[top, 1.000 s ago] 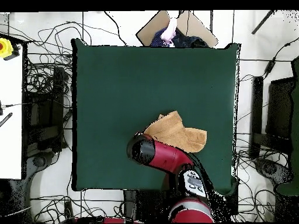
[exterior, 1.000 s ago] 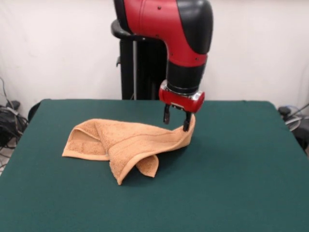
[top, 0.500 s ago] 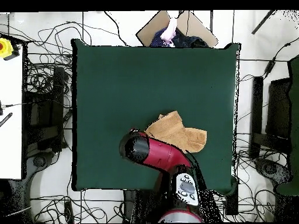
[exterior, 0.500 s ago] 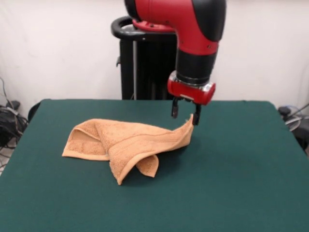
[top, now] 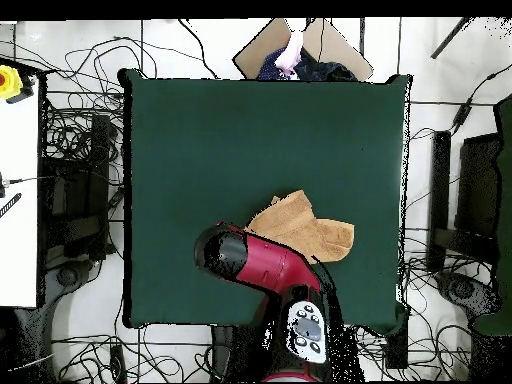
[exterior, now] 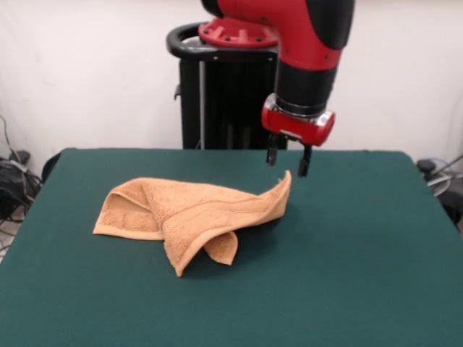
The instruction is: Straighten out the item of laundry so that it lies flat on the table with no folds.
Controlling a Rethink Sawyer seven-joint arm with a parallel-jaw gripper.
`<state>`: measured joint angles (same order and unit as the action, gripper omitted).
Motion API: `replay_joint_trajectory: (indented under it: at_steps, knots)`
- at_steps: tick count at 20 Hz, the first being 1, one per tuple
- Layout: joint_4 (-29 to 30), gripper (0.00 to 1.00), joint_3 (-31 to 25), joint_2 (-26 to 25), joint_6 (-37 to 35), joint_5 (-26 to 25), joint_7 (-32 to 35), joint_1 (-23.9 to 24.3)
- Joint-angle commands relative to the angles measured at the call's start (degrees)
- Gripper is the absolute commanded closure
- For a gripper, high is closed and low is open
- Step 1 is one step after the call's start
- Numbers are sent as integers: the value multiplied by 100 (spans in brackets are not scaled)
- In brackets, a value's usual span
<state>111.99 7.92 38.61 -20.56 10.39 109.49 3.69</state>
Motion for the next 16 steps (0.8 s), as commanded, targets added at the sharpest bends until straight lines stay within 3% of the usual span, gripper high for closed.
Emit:
replay_joint_trajectory:
  at_steps: [1, 16]
  knots:
    - [-71, 0, -55, -521, 440, 312, 1343, 74]
    - [582, 0, -508, -1064, 2081, 118, 1411, 441]
